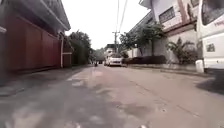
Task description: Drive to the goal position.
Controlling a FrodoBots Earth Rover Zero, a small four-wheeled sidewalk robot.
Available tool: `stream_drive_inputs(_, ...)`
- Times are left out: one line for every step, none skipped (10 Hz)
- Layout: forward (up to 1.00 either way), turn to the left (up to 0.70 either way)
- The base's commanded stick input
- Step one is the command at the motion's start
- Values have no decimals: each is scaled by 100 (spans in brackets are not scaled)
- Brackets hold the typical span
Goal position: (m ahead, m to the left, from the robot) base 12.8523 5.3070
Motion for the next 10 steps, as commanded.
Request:
stream_drive_inputs(85,-34)
stream_drive_inputs(85,-4)
stream_drive_inputs(85,0)
stream_drive_inputs(85,0)
stream_drive_inputs(85,0)
stream_drive_inputs(85,0)
stream_drive_inputs(85,0)
stream_drive_inputs(85,0)
stream_drive_inputs(85,0)
stream_drive_inputs(85,0)
